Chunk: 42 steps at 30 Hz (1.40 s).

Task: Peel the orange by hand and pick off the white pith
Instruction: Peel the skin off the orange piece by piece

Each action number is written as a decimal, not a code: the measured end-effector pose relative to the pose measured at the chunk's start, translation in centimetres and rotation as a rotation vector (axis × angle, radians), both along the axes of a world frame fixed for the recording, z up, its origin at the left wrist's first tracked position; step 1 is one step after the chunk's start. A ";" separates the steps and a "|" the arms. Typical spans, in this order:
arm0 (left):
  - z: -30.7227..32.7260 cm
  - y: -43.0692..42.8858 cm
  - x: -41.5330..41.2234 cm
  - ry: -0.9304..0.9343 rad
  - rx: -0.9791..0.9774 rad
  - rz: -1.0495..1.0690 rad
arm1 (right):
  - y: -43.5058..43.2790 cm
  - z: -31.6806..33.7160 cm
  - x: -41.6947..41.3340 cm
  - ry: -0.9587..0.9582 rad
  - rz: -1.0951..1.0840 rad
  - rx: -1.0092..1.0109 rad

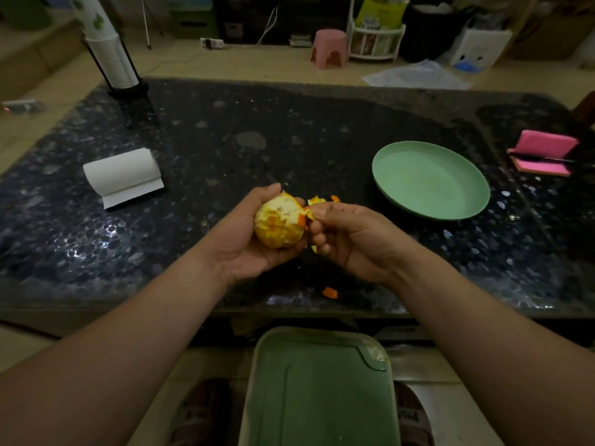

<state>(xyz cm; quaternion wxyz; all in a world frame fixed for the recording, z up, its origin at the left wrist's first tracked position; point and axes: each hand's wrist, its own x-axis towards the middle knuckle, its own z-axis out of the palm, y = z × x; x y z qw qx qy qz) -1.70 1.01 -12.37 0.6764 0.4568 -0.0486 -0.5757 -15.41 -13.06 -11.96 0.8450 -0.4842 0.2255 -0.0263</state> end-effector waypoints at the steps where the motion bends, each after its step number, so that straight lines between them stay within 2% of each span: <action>1: -0.1 0.1 0.0 0.026 -0.002 0.007 | -0.1 -0.1 0.0 -0.018 0.027 0.009; 4: 0.0 0.3 0.4 0.113 -0.031 0.033 | -0.5 -0.2 0.0 -0.069 0.059 0.048; 6: 0.4 0.4 0.5 0.134 -0.042 0.049 | -1.1 -0.3 -0.1 -0.046 0.018 -0.025; 7: 0.5 0.4 0.6 0.122 -0.033 0.059 | -1.4 -0.4 -0.2 0.004 0.001 -0.181; 10: 0.4 0.1 0.4 0.076 0.018 0.104 | -1.8 -1.3 -0.3 0.259 -0.006 -1.006; 11: 0.3 0.0 0.3 0.059 0.036 0.117 | -1.7 -1.5 -0.2 0.293 -0.005 -1.199; 12: 0.2 -0.1 0.2 0.042 0.052 0.124 | -1.4 -1.5 -0.1 0.293 -0.030 -1.292; 14: 0.2 -0.2 0.0 0.012 0.071 0.137 | -1.0 -1.1 -0.1 0.247 -0.104 -1.265; 17: 0.4 -0.4 -0.2 -0.022 0.063 0.148 | -0.5 0.0 -0.4 0.156 -0.065 -0.894; 22: 0.8 -0.6 -0.5 -0.099 0.057 0.133 | -0.2 0.6 -1.0 0.165 0.037 -0.821; 30: 0.3 -1.2 -1.2 -0.327 0.075 0.119 | 0.3 1.0 -1.2 0.125 0.072 -0.943; 35: 0.3 -1.3 -1.5 -0.356 0.037 0.118 | 1.1 0.5 -0.8 0.112 -0.086 -1.002; 42: 0.4 -1.1 -1.6 -0.340 0.021 0.098 | 1.2 0.5 -1.1 0.133 -0.116 -1.113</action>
